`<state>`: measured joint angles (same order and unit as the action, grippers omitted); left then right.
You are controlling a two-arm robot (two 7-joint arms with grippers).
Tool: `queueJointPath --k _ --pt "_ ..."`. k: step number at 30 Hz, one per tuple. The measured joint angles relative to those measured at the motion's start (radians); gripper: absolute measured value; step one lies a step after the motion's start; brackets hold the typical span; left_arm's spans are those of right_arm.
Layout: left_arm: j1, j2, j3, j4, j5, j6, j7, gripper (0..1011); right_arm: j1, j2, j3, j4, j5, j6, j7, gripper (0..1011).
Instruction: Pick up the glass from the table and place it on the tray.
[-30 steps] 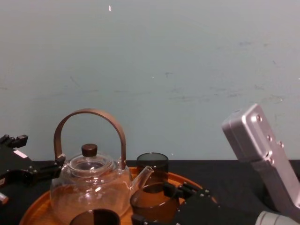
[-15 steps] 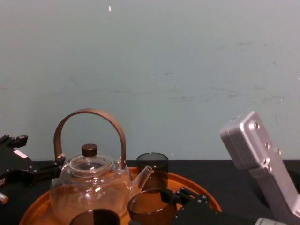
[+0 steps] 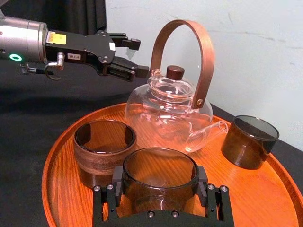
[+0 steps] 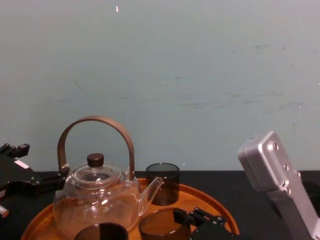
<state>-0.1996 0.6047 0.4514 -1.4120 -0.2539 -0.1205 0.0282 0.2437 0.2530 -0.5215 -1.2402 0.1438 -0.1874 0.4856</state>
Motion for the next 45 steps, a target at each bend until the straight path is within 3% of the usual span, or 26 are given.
queueJointPath --k 17,39,45 --pt "0.0 0.0 0.0 0.0 0.0 0.0 0.0 1009 0.011 -0.01 -0.001 0.042 0.004 -0.01 0.009 917" --pt "0.0 0.0 0.0 0.0 0.0 0.0 0.0 1010 0.014 -0.016 -0.008 0.051 0.0 -0.005 0.009 917" --pt "0.0 0.0 0.0 0.0 0.0 0.0 0.0 1010 0.013 -0.015 -0.008 0.052 -0.002 -0.004 0.009 1002"
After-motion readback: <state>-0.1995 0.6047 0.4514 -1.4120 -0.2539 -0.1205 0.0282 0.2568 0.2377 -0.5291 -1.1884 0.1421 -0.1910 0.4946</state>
